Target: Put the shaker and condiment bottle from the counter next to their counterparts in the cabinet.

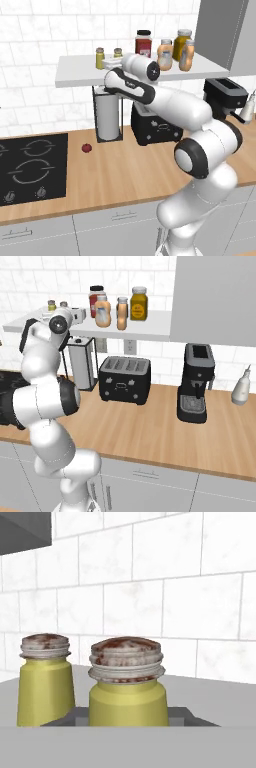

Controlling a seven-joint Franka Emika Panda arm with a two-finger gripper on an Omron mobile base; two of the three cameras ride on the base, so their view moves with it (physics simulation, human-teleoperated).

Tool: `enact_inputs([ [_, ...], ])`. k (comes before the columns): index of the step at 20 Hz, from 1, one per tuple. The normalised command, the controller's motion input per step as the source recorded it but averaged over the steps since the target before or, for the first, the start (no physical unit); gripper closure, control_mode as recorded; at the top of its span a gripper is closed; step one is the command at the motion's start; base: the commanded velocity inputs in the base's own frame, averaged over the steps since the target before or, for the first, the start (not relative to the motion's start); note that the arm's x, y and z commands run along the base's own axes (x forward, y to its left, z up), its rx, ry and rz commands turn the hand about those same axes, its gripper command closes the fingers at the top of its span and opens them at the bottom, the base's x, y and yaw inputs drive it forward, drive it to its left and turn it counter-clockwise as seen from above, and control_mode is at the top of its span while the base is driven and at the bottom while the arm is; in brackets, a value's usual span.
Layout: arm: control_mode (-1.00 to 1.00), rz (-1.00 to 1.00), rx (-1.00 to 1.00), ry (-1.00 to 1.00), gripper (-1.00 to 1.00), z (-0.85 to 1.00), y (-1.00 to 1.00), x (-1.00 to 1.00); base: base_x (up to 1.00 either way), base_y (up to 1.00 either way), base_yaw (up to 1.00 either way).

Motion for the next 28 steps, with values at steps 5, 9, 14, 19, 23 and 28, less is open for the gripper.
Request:
enact_inputs([
  [5, -1.00, 0.00, -0.05, -0.09, 1.00, -0.02, 0.00, 0.54, 0.00, 0.00, 0.00],
  [9, -1.00, 0.00, 0.00, 0.00, 1.00, -0.45, 0.05, 0.08, 0.00, 0.00, 0.00],
  [14, -1.00, 0.00, 0.00, 0.01, 1.00, -0.71, 0.21, 0.00, 0.00, 0.00, 0.00],
  [19, -1.00, 0.00, 0.01, 0.01, -1.00, -0.55, 0.13, 0.08, 0.00, 0.00, 0.00],
  [23, -1.00, 0.00, 0.01, -0.02, -1.00, 0.33, 0.00, -0.04, 0.00, 0.00, 0.00],
  [28, -1.00, 0.00, 0.00, -0.06, -1.00, 0.62, -0.10, -0.39, 0.00, 0.00, 0.00],
])
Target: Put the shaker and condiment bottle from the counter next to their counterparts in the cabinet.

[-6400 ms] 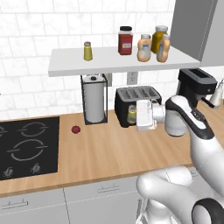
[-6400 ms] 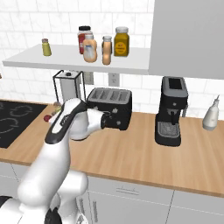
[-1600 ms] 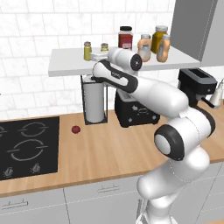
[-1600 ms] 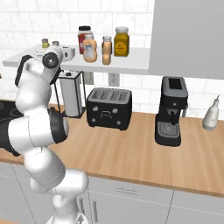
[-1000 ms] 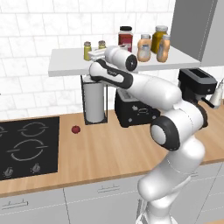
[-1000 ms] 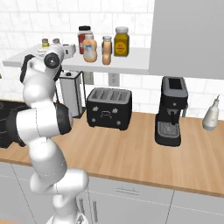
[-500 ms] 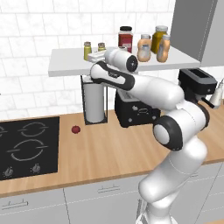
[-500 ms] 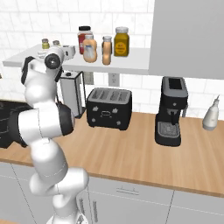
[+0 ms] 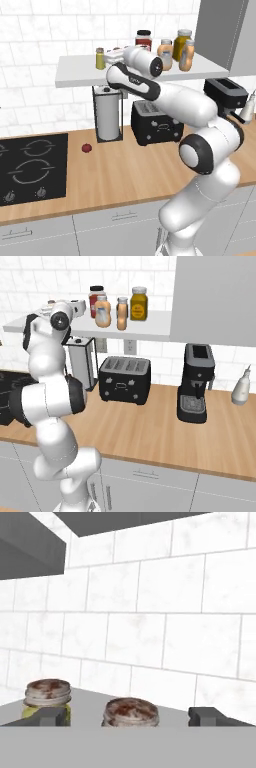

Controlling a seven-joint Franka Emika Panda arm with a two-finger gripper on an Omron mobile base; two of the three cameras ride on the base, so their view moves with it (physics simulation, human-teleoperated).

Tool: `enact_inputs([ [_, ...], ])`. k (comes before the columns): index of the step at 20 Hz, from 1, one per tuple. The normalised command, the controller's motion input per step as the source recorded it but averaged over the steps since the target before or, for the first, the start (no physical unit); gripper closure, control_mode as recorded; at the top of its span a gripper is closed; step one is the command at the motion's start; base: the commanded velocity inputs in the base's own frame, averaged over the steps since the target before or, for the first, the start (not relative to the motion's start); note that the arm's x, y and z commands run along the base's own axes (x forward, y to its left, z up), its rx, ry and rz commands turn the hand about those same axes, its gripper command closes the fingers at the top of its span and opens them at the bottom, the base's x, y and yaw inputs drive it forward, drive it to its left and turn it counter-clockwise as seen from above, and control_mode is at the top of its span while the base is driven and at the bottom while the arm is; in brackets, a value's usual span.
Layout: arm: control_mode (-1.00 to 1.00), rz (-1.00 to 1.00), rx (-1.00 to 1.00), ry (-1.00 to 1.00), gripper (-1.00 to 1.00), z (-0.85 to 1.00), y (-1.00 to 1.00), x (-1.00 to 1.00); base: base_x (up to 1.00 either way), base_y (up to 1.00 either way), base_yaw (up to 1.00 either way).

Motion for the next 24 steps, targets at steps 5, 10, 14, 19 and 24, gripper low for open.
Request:
enact_inputs([
  [5, -1.00, 0.00, 0.00, -0.05, -1.00, 0.16, -0.08, -0.71, 0.00, 0.00, 0.00],
  [10, -1.00, 0.00, 0.00, 0.00, -1.00, -0.28, -0.19, -1.00, 0.00, 0.00, 0.00],
  [14, -1.00, 0.00, 0.00, 0.00, -1.00, -0.58, -0.24, -1.00, 0.00, 0.00, 0.00],
  [19, -1.00, 0.00, 0.00, 0.00, -1.00, -0.73, -0.25, -1.00, 0.00, 0.00, 0.00],
  [24, -1.00, 0.00, 0.00, 0.00, -1.00, -0.84, -0.16, -1.00, 0.00, 0.00, 0.00],
])
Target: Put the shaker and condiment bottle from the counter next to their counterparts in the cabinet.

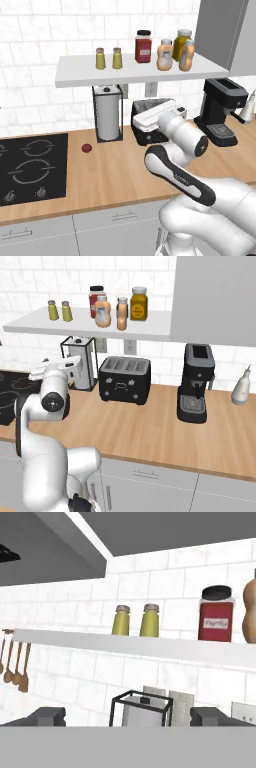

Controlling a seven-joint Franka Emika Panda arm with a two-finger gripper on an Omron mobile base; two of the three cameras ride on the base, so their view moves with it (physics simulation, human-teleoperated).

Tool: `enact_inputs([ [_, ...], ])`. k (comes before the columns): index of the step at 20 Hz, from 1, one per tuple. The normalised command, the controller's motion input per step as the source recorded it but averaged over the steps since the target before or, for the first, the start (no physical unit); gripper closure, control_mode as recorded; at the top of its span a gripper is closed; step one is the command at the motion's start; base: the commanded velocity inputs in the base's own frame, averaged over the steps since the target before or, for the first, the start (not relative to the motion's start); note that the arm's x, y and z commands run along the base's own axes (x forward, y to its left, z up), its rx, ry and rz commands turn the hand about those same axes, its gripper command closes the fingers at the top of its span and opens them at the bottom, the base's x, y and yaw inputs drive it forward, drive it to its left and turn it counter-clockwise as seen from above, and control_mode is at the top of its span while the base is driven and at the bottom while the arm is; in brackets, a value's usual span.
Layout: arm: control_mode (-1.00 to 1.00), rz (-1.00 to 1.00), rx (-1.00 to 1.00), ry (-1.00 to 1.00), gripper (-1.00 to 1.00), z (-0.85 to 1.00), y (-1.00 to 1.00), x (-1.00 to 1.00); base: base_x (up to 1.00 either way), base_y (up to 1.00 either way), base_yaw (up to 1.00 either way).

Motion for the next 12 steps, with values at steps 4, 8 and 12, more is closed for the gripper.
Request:
enact_inputs([
  [4, -1.00, 0.00, 0.00, 0.03, -1.00, -0.68, -0.03, -0.74, 0.00, 0.00, 0.00],
  [8, -1.00, 0.00, 0.00, 0.05, -1.00, -0.24, 0.00, -0.21, 0.00, 0.00, 0.00],
  [12, -1.00, 0.00, 0.00, 0.00, -1.00, 0.00, 0.00, 0.00, 0.00, 0.00, 0.00],
])
